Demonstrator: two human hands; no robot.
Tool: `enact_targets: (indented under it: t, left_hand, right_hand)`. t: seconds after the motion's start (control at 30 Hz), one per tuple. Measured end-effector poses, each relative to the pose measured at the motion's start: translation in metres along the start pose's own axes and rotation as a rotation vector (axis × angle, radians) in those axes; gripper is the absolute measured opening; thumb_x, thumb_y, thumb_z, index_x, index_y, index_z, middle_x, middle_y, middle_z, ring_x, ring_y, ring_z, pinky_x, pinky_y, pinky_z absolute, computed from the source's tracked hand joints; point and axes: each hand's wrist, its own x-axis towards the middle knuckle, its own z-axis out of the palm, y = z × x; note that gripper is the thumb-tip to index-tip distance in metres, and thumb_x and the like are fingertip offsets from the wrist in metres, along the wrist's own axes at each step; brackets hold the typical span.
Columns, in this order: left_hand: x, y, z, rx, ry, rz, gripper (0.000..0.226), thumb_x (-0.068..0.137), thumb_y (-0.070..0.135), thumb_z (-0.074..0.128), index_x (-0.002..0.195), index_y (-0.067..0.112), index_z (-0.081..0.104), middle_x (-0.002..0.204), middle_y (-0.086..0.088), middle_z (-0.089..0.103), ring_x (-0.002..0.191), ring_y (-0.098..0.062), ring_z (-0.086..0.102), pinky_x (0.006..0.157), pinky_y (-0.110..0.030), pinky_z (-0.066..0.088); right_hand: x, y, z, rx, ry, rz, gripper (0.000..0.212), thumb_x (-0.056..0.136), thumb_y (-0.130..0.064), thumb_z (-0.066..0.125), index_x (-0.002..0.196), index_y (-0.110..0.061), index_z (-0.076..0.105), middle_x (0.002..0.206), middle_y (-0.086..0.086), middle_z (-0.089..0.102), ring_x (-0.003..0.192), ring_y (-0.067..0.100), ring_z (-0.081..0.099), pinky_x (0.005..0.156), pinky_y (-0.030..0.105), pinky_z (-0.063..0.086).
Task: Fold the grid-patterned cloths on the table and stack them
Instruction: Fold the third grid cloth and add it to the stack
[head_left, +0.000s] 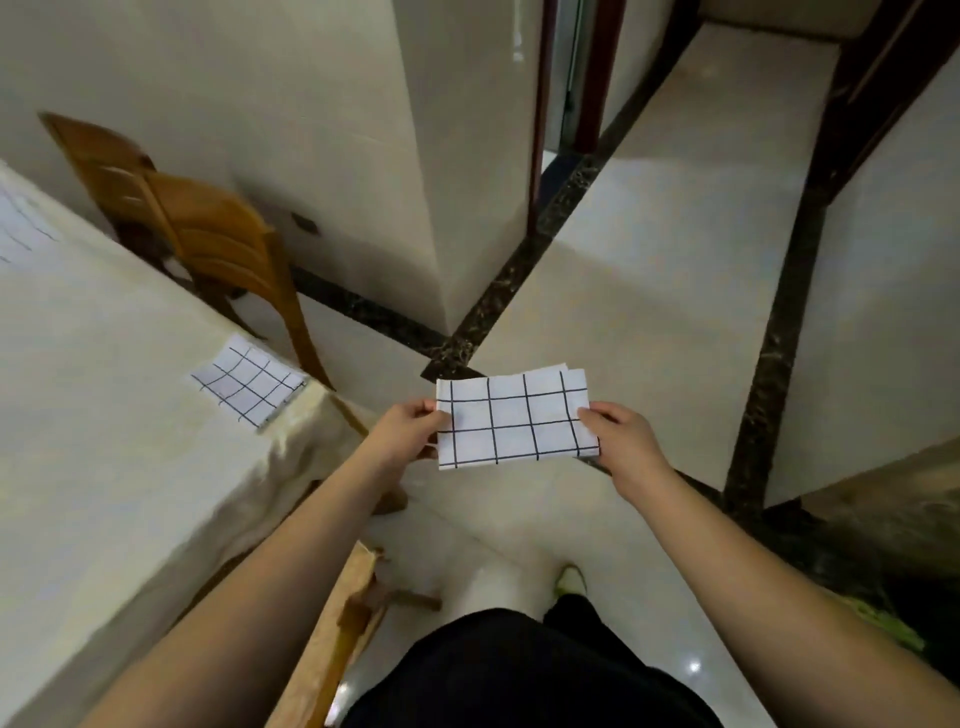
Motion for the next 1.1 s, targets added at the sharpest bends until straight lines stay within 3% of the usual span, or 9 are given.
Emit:
enact_targets:
  t: [0.13,0.23,0.33,0.43,0.57,0.7,0.8,1.0,1.1]
  left_hand:
    - [0.025,0.021,0.006,-0.044,0.125,-0.061,0.014,0.094,0.020,0.059,0.104,0.011,0.063,0.094,-0.008,0.067,0.083,-0.020,0.064,0.070,-0.028,0.053]
    - [0.035,0.029,0.001,-0.070,0.211,-0.049,0.015,0.093,0.020,0.060,0.105,0.011,0.062,0.093,-0.007,0.067,0.078,-0.016,0.062,0.063,-0.024,0.049]
    - [0.040,0.030,-0.013,-0.120,0.265,-0.056,0.009,0.091,0.019,0.062,0.097,0.012,0.061,0.090,-0.007,0.065,0.077,-0.017,0.059,0.062,-0.025,0.047]
    - [0.047,0.021,-0.033,-0.176,0.332,-0.072,0.006,0.091,0.015,0.062,0.094,0.012,0.058,0.084,-0.007,0.061,0.069,-0.015,0.054,0.054,-0.022,0.044]
    - [0.059,0.005,-0.069,-0.295,0.456,-0.095,0.007,0.089,0.012,0.063,0.094,0.009,0.059,0.085,-0.012,0.059,0.068,-0.019,0.051,0.050,-0.021,0.042]
    - [0.078,-0.014,-0.112,-0.358,0.582,-0.137,0.017,0.088,0.017,0.064,0.097,0.003,0.063,0.087,-0.011,0.066,0.080,-0.023,0.059,0.069,-0.032,0.050]
    - [0.092,-0.026,-0.142,-0.419,0.640,-0.159,0.012,0.087,0.021,0.065,0.088,0.009,0.063,0.081,-0.008,0.067,0.077,-0.022,0.062,0.070,-0.035,0.050]
    - [0.099,-0.031,-0.175,-0.525,0.716,-0.246,0.009,0.088,0.016,0.063,0.085,0.011,0.056,0.071,-0.006,0.061,0.062,-0.015,0.060,0.058,-0.028,0.046]
    - [0.099,-0.040,-0.176,-0.583,0.772,-0.284,0.011,0.086,0.012,0.064,0.081,0.009,0.054,0.069,-0.012,0.061,0.061,-0.020,0.061,0.058,-0.030,0.046]
  right_hand:
    - [0.049,-0.035,0.010,-0.073,-0.102,-0.028,0.013,0.088,-0.010,0.065,0.101,-0.009,0.067,0.093,0.011,0.069,0.081,0.025,0.064,0.071,0.032,0.052]
    - [0.081,-0.059,0.025,-0.164,-0.194,-0.047,0.007,0.088,-0.013,0.066,0.094,-0.016,0.067,0.092,0.006,0.069,0.082,0.022,0.065,0.074,0.030,0.050]
    - [0.107,-0.075,0.051,-0.242,-0.292,-0.065,0.014,0.088,-0.015,0.066,0.102,-0.012,0.066,0.097,0.004,0.069,0.090,0.021,0.066,0.080,0.032,0.052]
    - [0.127,-0.088,0.090,-0.291,-0.408,-0.077,0.015,0.090,-0.017,0.064,0.105,-0.018,0.064,0.096,-0.001,0.067,0.087,0.014,0.064,0.071,0.027,0.051]
    - [0.154,-0.094,0.158,-0.423,-0.538,-0.093,0.009,0.088,-0.019,0.067,0.096,-0.022,0.065,0.104,0.009,0.070,0.096,0.024,0.066,0.092,0.044,0.053]
    - [0.179,-0.099,0.240,-0.528,-0.646,-0.110,0.008,0.086,-0.019,0.068,0.093,-0.023,0.067,0.107,0.010,0.070,0.101,0.027,0.066,0.095,0.047,0.051]
    - [0.187,-0.107,0.300,-0.611,-0.724,-0.119,0.017,0.090,-0.017,0.065,0.107,-0.014,0.065,0.105,0.007,0.068,0.094,0.019,0.063,0.084,0.034,0.052]
    - [0.196,-0.120,0.401,-0.818,-0.847,-0.178,0.021,0.090,-0.020,0.064,0.111,-0.014,0.065,0.106,0.007,0.066,0.100,0.022,0.061,0.089,0.036,0.050]
    - [0.190,-0.122,0.442,-0.899,-0.963,-0.233,0.015,0.093,-0.021,0.061,0.107,-0.016,0.063,0.098,0.000,0.064,0.089,0.014,0.059,0.073,0.028,0.049]
